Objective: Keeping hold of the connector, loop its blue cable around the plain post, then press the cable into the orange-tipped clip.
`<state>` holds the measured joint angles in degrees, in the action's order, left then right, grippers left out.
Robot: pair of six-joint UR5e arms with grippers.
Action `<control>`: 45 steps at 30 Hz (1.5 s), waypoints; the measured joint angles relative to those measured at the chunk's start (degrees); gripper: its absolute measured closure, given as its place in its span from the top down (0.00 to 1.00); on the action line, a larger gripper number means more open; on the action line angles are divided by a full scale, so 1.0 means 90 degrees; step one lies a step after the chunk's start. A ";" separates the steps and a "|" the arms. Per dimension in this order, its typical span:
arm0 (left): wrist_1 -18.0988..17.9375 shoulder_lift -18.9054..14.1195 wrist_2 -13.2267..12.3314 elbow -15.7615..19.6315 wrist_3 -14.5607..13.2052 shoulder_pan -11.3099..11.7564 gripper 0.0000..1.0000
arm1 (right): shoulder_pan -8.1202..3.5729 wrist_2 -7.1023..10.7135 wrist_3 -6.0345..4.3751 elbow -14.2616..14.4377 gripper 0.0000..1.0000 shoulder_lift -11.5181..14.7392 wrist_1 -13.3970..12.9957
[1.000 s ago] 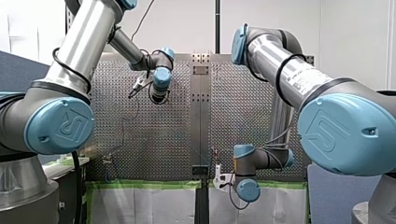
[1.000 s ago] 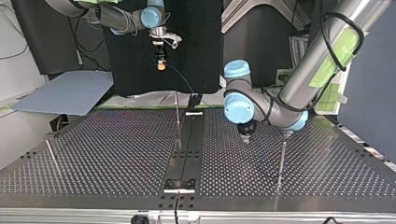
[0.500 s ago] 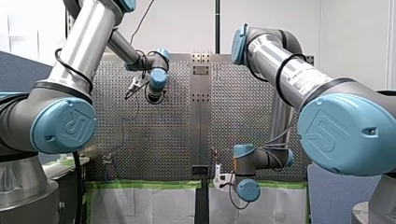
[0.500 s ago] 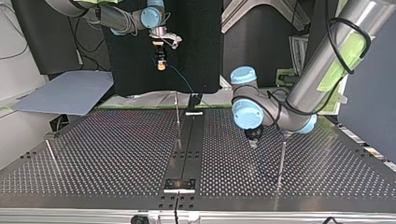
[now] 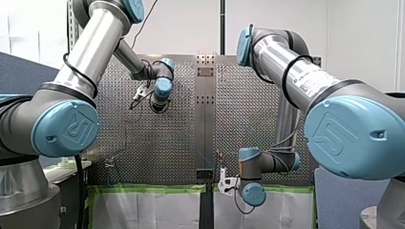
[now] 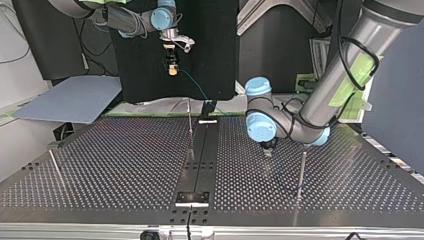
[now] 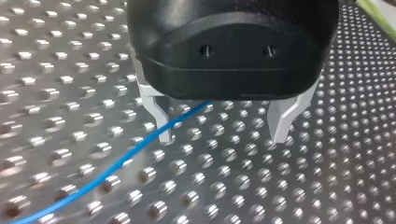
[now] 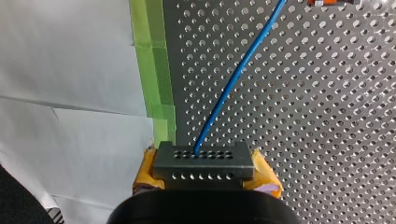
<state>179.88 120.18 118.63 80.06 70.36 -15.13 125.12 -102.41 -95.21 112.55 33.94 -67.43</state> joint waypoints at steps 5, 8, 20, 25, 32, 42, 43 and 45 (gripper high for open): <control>-0.0007 0.0287 -0.0179 0.0000 0.0135 -0.0082 1.00 | -0.0001 0.0001 0.0001 0.0000 0.00 -0.0003 0.0001; -0.0053 0.0467 -0.0276 0.0000 0.0220 -0.0103 1.00 | 0.0001 0.0000 0.0001 0.0000 0.00 -0.0003 -0.0002; -0.0064 0.1008 -0.0367 0.0013 0.0279 -0.0335 1.00 | 0.0034 -0.0003 0.0001 0.0000 0.00 -0.0002 0.0009; -0.0105 0.1129 -0.0450 0.0025 0.0387 -0.0483 1.00 | 0.0052 -0.0008 0.0001 0.0000 0.00 -0.0003 0.0010; -0.0206 0.1149 -0.0478 0.0065 0.0448 -0.0634 1.00 | 0.0075 -0.0005 0.0001 0.0000 0.00 -0.0002 0.0008; -0.0239 0.1263 -0.0562 0.0070 0.0626 -0.0696 1.00 | 0.0106 -0.0001 -0.0007 0.0000 0.00 0.0000 -0.0030; -0.0216 0.1325 -0.0601 0.0055 0.0647 -0.0717 1.00 | 0.0110 0.0000 -0.0008 -0.0001 0.00 0.0001 -0.0030; -0.0203 0.1432 -0.0660 0.0032 0.0688 -0.0757 1.00 | 0.0113 0.0000 -0.0008 0.0000 0.00 0.0000 -0.0030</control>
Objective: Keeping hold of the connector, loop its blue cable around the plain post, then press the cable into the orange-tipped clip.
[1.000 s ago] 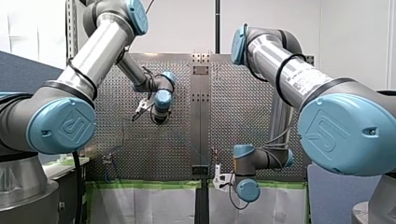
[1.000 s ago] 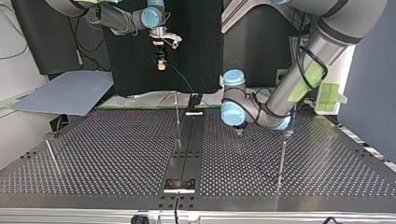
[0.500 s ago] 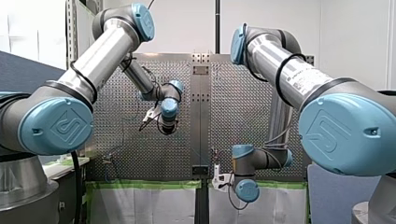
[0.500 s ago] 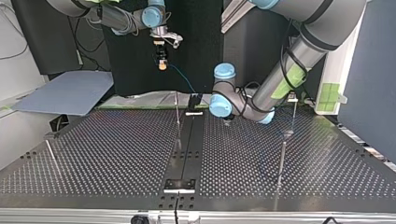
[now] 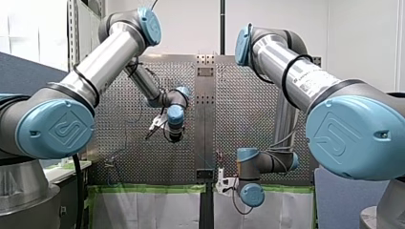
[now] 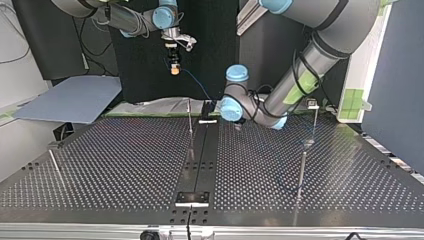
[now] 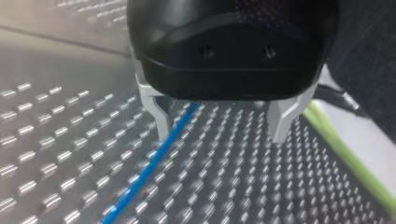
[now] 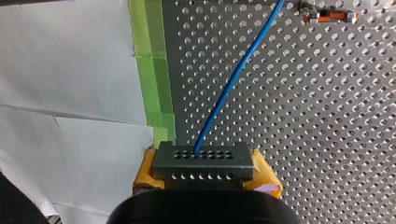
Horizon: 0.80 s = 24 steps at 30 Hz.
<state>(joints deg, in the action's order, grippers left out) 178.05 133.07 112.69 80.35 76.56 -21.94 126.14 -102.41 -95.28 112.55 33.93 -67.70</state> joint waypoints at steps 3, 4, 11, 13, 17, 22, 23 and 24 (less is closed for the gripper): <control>-0.0055 0.0177 -0.0079 -0.0036 0.0108 -0.0089 1.00 | 0.0001 0.0000 0.0003 0.0000 0.00 0.0000 0.0001; -0.0099 0.0250 -0.0096 -0.0048 0.0158 -0.0130 1.00 | 0.0002 0.0000 0.0005 0.0000 0.00 0.0000 -0.0001; -0.0211 0.0569 -0.0135 -0.0101 0.0293 -0.0305 1.00 | 0.0006 0.0000 0.0016 -0.0008 0.00 0.0000 0.0015; -0.0226 0.0652 -0.0144 -0.0117 0.0309 -0.0352 1.00 | 0.0007 0.0000 0.0022 -0.0011 0.00 0.0000 0.0033; -0.0258 0.0713 -0.0151 -0.0142 0.0344 -0.0421 1.00 | 0.0011 0.0000 0.0027 -0.0017 0.00 0.0000 0.0049; -0.0281 0.0740 -0.0153 -0.0165 0.0382 -0.0460 1.00 | 0.0022 0.0013 0.0069 -0.0030 0.00 0.0000 0.0067; -0.0288 0.0771 -0.0156 -0.0184 0.0404 -0.0482 1.00 | 0.0026 0.0016 0.0080 -0.0033 0.00 0.0000 0.0070; -0.0293 0.0801 -0.0158 -0.0198 0.0421 -0.0499 1.00 | 0.0029 0.0016 0.0087 -0.0034 0.00 -0.0001 0.0070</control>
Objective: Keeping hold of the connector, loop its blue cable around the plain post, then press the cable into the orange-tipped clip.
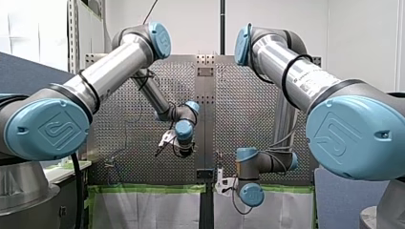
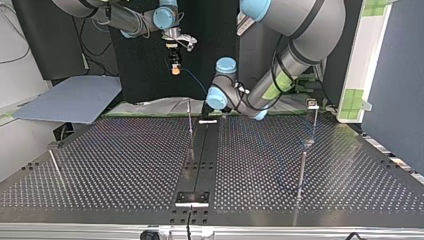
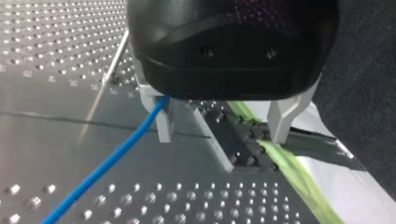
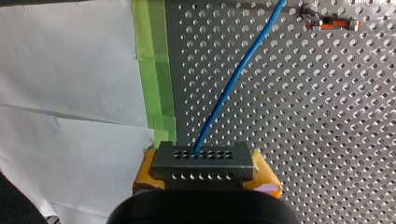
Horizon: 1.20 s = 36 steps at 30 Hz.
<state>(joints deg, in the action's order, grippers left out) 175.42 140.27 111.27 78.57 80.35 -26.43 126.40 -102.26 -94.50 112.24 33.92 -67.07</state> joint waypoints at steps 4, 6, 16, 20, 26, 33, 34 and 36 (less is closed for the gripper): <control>-0.0056 0.0200 -0.0011 -0.0033 0.0127 -0.0084 1.00 | 0.0015 0.0009 0.0032 -0.0028 0.00 -0.0001 0.0032; -0.0090 0.0326 -0.0013 -0.0038 0.0215 -0.0122 1.00 | 0.0022 0.0011 0.0052 -0.0042 0.00 0.0001 0.0056; -0.0115 0.0749 -0.0030 -0.0006 0.0351 -0.0199 1.00 | 0.0033 0.0013 0.0092 -0.0058 0.00 0.0001 0.0120; -0.0077 0.0972 -0.0165 -0.0037 0.0359 -0.0218 1.00 | 0.0035 0.0013 0.0122 -0.0058 0.00 0.0002 0.0145; -0.0139 0.1105 -0.0432 -0.0035 0.0537 -0.0255 1.00 | 0.0040 0.0013 0.0140 -0.0056 0.00 -0.0001 0.0193; -0.0151 0.1112 -0.0733 0.0019 0.0935 -0.0264 1.00 | 0.0058 0.0013 0.0154 -0.0057 0.00 -0.0001 0.0214; -0.0149 0.1111 -0.0782 0.0022 0.0989 -0.0261 1.00 | 0.0061 0.0013 0.0155 -0.0058 0.00 0.0001 0.0214; -0.0148 0.1110 -0.0900 0.0035 0.1112 -0.0247 1.00 | 0.0066 0.0013 0.0155 -0.0057 0.00 0.0001 0.0215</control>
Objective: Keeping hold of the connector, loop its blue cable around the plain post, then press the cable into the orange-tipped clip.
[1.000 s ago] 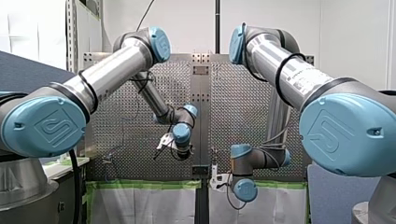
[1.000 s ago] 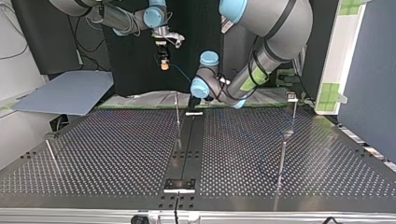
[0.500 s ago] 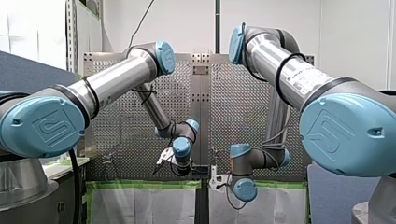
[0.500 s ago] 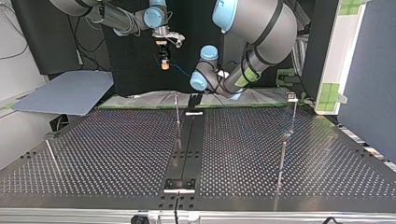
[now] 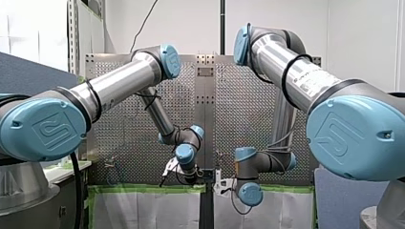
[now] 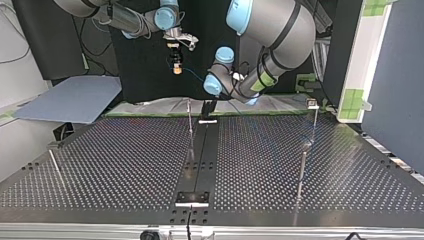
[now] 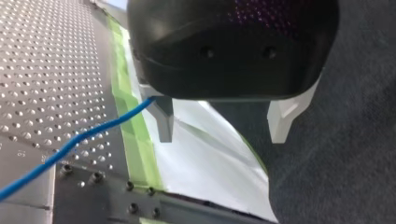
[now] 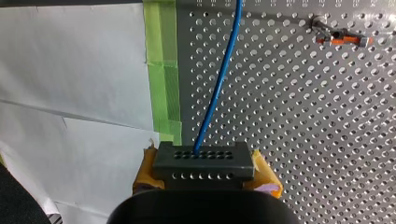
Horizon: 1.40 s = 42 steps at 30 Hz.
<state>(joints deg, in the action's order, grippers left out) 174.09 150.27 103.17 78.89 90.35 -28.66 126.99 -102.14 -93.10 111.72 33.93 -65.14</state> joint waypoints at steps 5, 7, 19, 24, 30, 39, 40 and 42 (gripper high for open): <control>-0.0012 -0.0001 -0.0315 0.0040 0.0319 0.0051 1.00 | 0.0008 0.0000 0.0000 0.0000 0.00 0.0000 0.0006; -0.0014 -0.0002 -0.0429 0.0062 0.0432 0.0068 1.00 | 0.0012 0.0000 -0.0002 0.0000 0.00 -0.0002 0.0002; -0.0347 -0.0002 -0.1115 0.0206 0.0998 0.0115 0.39 | 0.0024 -0.0026 0.0000 -0.0002 0.00 0.0001 0.0009; -0.0566 -0.0002 -0.1344 0.0226 0.0955 0.0061 0.01 | 0.0033 -0.0029 0.0000 -0.0003 0.00 -0.0001 0.0010; -0.0757 -0.0003 -0.1394 0.0258 0.0909 0.0067 0.01 | 0.0035 -0.0030 0.0000 0.0000 0.00 -0.0002 0.0010; -0.0883 -0.0028 -0.1441 0.0353 0.0761 0.0091 0.01 | 0.0027 -0.0038 -0.0016 0.0002 0.00 -0.0002 0.0010; -0.0905 -0.0045 -0.1421 0.0383 0.0749 0.0100 0.01 | 0.0021 -0.0038 -0.0017 0.0002 0.00 -0.0002 0.0010; -0.0999 -0.0128 -0.1387 0.0487 0.0751 0.0132 0.01 | 0.0008 -0.0039 -0.0018 0.0001 0.00 -0.0002 0.0007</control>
<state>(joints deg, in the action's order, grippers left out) 165.09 149.12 90.69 83.27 97.11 -27.47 127.07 -102.49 -93.26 111.73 33.91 -65.07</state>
